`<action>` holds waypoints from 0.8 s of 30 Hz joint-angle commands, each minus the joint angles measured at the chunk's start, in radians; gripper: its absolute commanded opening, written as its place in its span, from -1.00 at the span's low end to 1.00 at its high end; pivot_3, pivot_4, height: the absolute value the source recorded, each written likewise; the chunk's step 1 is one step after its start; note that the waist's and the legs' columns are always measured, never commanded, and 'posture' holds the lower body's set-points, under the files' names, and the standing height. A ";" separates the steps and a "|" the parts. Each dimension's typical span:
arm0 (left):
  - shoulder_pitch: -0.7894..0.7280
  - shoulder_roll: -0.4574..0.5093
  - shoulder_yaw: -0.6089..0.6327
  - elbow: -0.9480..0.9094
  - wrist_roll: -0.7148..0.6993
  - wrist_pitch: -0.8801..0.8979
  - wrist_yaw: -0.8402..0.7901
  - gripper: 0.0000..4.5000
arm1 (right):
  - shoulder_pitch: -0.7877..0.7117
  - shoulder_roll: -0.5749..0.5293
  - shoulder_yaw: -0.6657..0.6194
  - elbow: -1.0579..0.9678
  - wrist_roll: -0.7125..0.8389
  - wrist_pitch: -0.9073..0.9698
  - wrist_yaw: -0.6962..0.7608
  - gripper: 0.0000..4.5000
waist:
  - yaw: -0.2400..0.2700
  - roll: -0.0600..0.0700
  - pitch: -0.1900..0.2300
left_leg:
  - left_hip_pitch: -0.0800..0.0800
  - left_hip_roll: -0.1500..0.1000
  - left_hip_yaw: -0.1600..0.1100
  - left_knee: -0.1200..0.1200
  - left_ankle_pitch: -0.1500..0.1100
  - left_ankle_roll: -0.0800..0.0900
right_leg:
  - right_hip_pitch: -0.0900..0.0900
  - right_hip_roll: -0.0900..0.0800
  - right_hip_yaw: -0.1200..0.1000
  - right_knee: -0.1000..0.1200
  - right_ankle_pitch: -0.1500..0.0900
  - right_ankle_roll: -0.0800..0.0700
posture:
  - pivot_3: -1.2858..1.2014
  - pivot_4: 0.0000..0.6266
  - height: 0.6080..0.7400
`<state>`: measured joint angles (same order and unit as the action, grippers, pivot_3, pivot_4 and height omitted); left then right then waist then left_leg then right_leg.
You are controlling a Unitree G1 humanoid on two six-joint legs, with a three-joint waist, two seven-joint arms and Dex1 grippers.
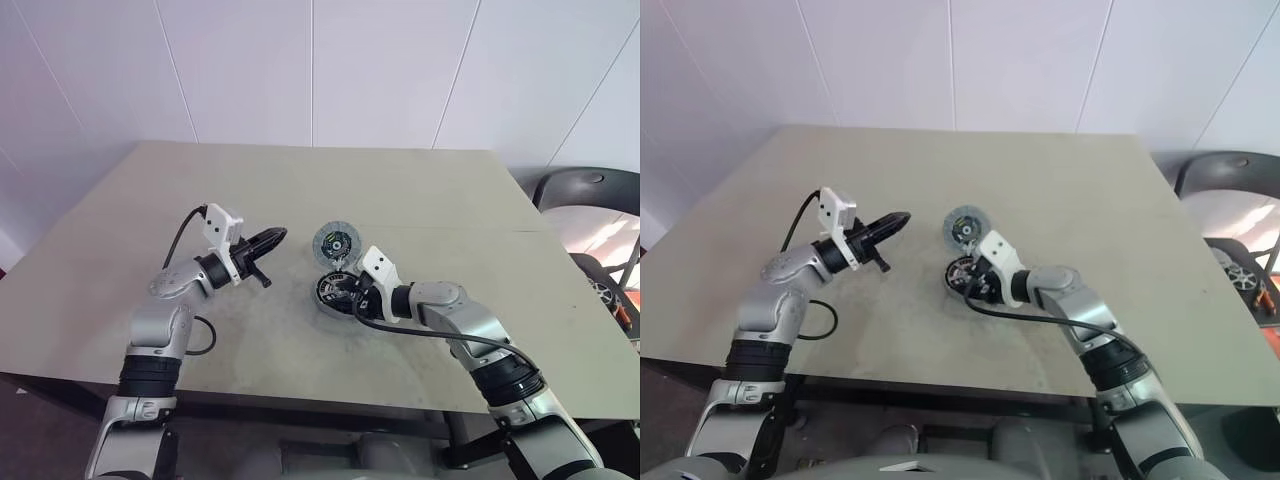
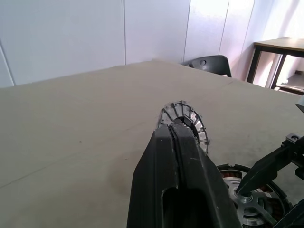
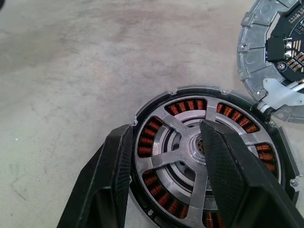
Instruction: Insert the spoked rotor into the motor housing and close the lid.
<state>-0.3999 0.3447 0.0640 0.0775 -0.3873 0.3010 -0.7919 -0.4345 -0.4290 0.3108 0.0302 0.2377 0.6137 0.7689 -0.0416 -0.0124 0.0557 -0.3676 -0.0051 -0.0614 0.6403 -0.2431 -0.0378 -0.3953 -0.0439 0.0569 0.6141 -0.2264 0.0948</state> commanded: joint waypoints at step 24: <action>0.005 0.011 -0.001 -0.061 -0.026 0.017 0.028 -1.00 | 0.012 0.018 0.047 0.092 -0.089 0.084 0.007 -0.99 | -0.003 -0.002 -0.002 | -0.003 0.000 0.000 0.004 0.000 0.000 | -0.001 -0.001 0.000 -0.001 0.000 -0.001 | 0.03 -1.00 1.00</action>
<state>-0.3873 0.3475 0.0553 0.0573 -0.4037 0.3237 -0.7635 -0.4702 -0.3979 0.2721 0.1092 0.1586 0.6318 0.7143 -0.0442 -0.0141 0.0536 -0.3706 -0.0052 -0.0614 0.6437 -0.2434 -0.0380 -0.3959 -0.0447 0.0568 0.6125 -0.2260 0.0942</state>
